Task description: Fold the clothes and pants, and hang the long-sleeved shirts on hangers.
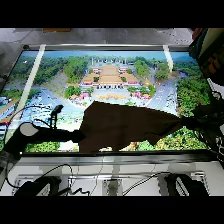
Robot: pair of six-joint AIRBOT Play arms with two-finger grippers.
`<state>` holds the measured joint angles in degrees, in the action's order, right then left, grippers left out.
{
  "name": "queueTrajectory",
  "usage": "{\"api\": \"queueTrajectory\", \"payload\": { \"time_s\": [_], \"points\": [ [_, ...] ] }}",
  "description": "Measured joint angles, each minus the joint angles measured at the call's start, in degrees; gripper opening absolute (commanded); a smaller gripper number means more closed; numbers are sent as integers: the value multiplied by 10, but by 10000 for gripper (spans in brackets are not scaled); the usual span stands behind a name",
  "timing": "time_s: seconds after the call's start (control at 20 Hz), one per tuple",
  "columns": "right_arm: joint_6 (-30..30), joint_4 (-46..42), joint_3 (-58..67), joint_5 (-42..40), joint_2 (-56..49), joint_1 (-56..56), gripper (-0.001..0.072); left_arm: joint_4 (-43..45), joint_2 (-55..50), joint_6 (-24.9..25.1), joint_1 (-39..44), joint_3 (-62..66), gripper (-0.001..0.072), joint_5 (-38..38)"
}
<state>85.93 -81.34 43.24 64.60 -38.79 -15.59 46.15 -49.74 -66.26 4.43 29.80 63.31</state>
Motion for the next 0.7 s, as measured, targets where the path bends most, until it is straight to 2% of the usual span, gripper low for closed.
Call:
{"api": "queueTrajectory", "payload": {
  "time_s": [0.1,0.45,0.7],
  "points": [
    [0,2,-5,-11,3,0,13,-18,0,-19,40,-24,582,-3],
    [-1,5,-10,-25,7,-1,14,-38,0,-153,158,-57,582,-31],
    [-1,4,-10,-27,7,-1,14,38,0,-241,201,-71,582,-33]
  ]
}}
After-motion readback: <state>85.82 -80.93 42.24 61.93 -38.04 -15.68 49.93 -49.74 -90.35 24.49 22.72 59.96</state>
